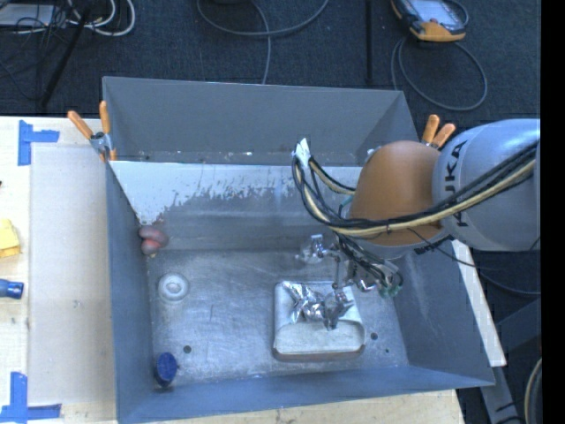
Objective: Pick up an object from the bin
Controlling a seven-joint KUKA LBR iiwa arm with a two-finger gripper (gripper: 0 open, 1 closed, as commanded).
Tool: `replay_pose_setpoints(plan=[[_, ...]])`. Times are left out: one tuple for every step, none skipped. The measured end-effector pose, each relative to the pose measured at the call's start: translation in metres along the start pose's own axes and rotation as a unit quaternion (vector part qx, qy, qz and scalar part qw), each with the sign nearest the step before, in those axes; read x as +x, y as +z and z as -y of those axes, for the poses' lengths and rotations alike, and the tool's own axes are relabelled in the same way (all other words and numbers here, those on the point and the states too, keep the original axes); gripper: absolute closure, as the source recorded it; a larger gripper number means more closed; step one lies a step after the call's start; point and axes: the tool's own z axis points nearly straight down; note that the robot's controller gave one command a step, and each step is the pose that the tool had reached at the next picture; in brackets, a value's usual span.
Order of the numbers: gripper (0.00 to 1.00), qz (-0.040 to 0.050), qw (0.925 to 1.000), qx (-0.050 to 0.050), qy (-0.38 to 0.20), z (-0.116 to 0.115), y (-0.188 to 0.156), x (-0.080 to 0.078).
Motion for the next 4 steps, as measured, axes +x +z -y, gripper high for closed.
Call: replay_pose_setpoints(plan=[[1.0, -0.013, 0.9999, -0.002, -0.001, 0.0, 0.001, 0.005], [1.0, -0.0018, 0.9924, 0.002, -0.123, -0.03, -0.023, -0.011], [1.0, -0.0044, 0.9865, 0.002, -0.164, -0.034, -0.074, -0.023], [0.0, -0.0068, 0.9867, 0.001, -0.162, -0.033, -0.071, -0.021]])
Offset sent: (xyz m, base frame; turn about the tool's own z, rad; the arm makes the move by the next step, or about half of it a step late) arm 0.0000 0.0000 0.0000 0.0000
